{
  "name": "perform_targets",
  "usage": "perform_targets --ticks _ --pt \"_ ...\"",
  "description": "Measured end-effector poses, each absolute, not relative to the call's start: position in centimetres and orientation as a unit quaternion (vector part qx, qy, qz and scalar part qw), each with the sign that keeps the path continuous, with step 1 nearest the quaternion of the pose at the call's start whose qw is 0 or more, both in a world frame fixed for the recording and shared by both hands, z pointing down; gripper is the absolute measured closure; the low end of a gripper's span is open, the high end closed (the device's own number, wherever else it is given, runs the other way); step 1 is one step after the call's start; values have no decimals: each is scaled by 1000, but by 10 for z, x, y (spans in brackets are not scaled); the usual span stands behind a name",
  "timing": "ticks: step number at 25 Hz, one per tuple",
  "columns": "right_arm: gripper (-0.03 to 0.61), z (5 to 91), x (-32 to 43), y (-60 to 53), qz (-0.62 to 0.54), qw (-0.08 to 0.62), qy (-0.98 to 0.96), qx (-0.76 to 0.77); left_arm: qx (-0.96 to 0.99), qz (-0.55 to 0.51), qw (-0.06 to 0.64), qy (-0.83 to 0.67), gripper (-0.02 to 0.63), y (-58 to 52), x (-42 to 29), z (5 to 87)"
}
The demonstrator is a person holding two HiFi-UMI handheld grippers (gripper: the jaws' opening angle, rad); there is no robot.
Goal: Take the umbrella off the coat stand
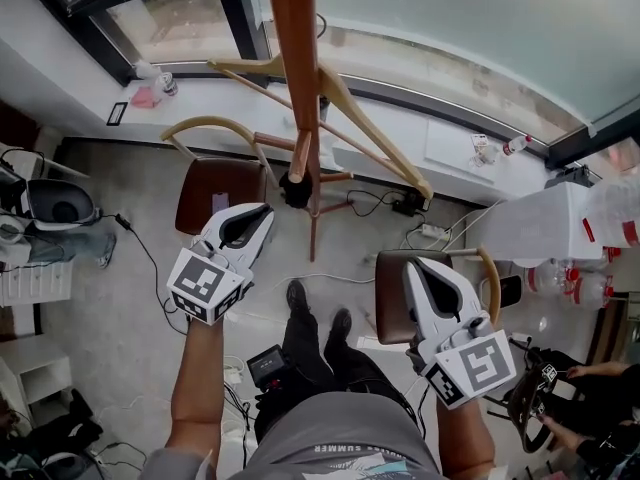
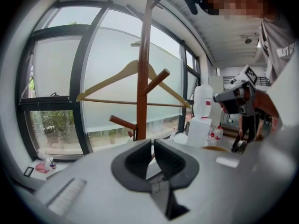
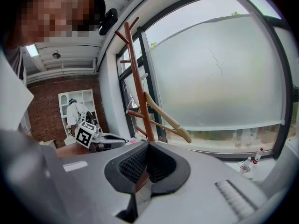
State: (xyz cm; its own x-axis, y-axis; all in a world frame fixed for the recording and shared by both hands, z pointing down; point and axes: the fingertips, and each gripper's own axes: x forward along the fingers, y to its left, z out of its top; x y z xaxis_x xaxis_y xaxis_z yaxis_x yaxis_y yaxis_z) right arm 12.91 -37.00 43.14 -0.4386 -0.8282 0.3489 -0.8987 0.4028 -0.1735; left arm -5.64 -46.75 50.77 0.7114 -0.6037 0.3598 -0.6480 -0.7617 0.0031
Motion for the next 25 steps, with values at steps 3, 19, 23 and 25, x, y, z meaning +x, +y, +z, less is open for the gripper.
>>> perform_targets --ticks 3,19,23,25 --pt "578 435 130 -374 172 107 -829 521 921 178 70 -338 589 -478 -55 522" --pt "578 473 136 -384 201 123 -812 533 921 207 76 -320 494 -526 -38 598" --pt "578 482 138 -386 207 126 -807 538 920 219 78 -317 455 -538 -33 620" --pt "578 487 139 -386 211 127 -805 540 918 221 79 -318 442 -544 -30 629"
